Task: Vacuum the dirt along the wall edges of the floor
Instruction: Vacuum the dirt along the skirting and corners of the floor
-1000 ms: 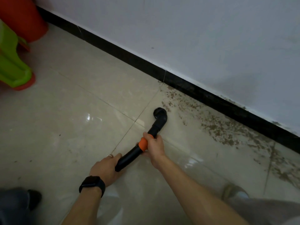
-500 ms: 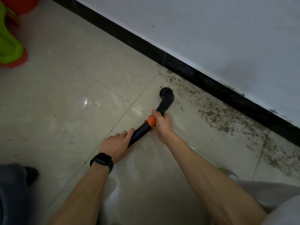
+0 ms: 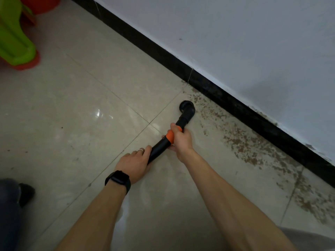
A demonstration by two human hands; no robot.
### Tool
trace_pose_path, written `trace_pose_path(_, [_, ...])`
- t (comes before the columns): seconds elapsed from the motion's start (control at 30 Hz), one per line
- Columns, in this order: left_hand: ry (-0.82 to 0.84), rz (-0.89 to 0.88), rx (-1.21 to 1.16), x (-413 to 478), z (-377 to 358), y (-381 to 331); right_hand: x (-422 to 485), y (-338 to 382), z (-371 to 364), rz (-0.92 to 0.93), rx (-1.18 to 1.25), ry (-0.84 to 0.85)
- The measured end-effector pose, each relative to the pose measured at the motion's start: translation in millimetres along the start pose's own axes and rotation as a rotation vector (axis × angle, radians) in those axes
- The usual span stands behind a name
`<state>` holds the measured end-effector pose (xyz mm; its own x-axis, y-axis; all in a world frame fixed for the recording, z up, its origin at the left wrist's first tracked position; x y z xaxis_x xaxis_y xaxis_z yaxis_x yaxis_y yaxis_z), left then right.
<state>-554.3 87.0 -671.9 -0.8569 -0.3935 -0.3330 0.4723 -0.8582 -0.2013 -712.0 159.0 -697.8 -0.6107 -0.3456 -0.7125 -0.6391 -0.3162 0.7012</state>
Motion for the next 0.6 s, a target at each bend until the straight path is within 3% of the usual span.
trace_pose_path(0.6, [-0.148, 0.043, -0.108, 43.6, 0.2, -10.0, 12.2, 1.8, -10.9, 0.147, -0.191, -0.003])
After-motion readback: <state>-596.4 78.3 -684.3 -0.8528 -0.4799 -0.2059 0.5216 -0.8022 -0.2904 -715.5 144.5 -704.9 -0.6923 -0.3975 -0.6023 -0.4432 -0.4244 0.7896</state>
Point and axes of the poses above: each hand's wrist, its own x-axis towards the middle knuckle, its own z-axis out of the back of the hand, y = z × x, the point moved 4 cm from there along x, towards the middle knuckle, and after that the axes turned 5 degrees about -x, right-handed, at the moved point
